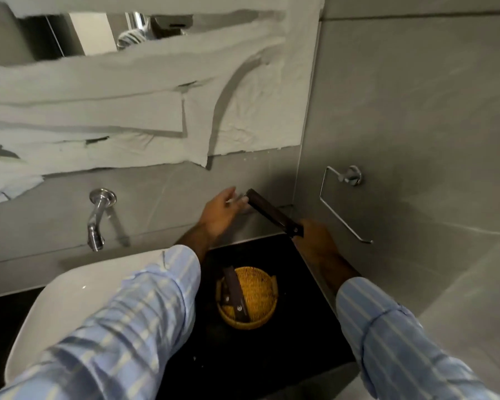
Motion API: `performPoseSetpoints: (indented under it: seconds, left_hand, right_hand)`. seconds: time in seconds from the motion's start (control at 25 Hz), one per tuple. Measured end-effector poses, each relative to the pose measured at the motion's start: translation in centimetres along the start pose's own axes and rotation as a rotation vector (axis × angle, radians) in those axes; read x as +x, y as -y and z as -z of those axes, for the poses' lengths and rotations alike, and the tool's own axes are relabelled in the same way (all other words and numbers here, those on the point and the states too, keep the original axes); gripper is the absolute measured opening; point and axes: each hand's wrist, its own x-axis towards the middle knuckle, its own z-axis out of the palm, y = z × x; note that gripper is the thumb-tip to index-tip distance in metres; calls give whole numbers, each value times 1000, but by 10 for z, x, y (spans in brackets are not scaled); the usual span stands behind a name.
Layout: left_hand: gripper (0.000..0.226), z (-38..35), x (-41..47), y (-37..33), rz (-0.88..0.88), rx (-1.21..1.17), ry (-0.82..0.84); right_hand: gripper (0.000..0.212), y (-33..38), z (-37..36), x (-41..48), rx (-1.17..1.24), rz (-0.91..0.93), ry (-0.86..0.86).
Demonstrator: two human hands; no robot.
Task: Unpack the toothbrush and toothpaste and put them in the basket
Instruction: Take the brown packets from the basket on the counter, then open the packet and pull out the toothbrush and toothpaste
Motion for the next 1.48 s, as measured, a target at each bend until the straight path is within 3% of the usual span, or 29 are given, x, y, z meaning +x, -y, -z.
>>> performPoseSetpoints:
  seconds: [0.12,0.28,0.56,0.76,0.92,1.0,1.08,1.16,1.2,1.28,1.36,1.48]
  left_hand:
    - [40,15,8,-29,-1,-281,60]
    - [28,34,9,-57,-18,-297,125]
    - [26,59,15,-85,55,-177,211]
    - [14,57,16,-95,32,43,108]
    - [21,58,12,-92,107,-310,110]
    - [25,57,12,-86,47,-295,115]
    - [24,55,14,-81,18,-286,49]
    - [22,52,15,-75,17,-337,-16]
    - [22,49,14,-73,19,-362,-24]
    - [21,41,12,-66,31,-422,21]
    - [19,36,6,-61,33,-537,102]
    - [18,42,2,-47,58,-768,147]
  right_hand:
    - [29,9,26,-3,23,51,-65]
    - [32,19,49,-4,28,117,-127]
    - [35,33,74,0,-13,231,-136]
    - [34,38,73,5,-33,289,-136]
    - [33,41,69,11,-27,307,-104]
    - [38,47,67,12,28,270,-126]
    - [56,56,63,10,235,38,-108]
    - [64,73,57,6,805,-286,111]
    - [59,84,54,3,1147,-394,252]
    - [42,105,48,2,1622,-460,365]
    - [22,121,43,6,1830,-439,308]
    - [11,132,42,10,1878,-421,255]
